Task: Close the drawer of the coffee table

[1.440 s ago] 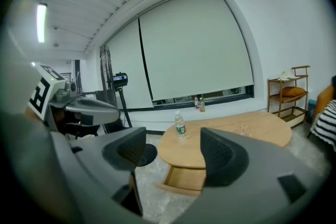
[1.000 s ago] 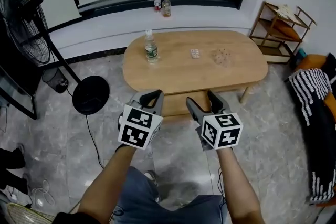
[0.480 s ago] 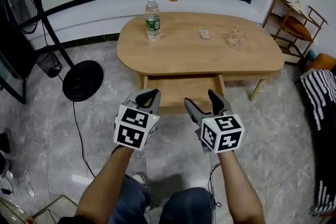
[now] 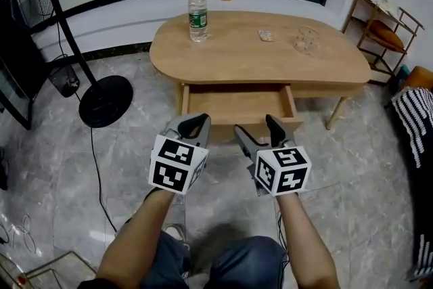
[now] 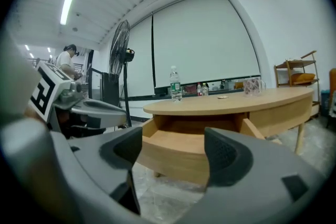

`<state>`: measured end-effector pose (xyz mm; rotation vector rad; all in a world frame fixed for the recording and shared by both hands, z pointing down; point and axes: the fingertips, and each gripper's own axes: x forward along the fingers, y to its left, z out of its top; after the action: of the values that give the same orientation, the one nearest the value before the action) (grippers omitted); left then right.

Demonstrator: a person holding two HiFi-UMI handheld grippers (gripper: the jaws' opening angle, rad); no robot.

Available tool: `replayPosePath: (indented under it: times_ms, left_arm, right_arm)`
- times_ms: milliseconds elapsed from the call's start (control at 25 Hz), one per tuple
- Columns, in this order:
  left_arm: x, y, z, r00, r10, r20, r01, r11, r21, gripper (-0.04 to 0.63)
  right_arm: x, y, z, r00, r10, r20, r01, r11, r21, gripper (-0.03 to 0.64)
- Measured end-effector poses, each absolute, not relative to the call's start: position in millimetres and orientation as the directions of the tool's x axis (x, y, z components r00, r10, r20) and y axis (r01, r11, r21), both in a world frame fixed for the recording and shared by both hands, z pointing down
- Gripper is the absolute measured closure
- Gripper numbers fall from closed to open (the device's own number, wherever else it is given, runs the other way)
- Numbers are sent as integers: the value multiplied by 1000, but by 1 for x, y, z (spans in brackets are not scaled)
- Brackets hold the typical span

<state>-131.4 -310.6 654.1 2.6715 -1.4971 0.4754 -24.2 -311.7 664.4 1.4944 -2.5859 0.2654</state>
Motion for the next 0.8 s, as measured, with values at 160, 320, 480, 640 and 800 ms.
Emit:
replayPosePath:
  times_ms: [160,320,480,640,800]
  left_arm:
    - [-134,-312,664,480,-830,286,-843,-526,-112,592]
    - [-129,-313,667,495,-821,283,-829,-545,-129,592]
    - [-130,-314,668,523,-806,276,-816,-567,-110,592]
    - [-140,-315,670,502,-819,277,-838,-540,-78,592]
    - [-142,-314,671,501,-819,281,-838,-540,-81,592]
  right_arm:
    - [-23,-310,676,-486,-851,198,-874,472,-118,256]
    - [-19,-308,690,-474,-862,178,-875,440,-200,253]
    - [-15,-311,707,-457,-877,149,-864,398,-308,247]
    - [-13,-311,728,-441,-887,135,-838,354,-415,238]
    - [-12,-312,749,-441,-889,122,-782,314,-539,226]
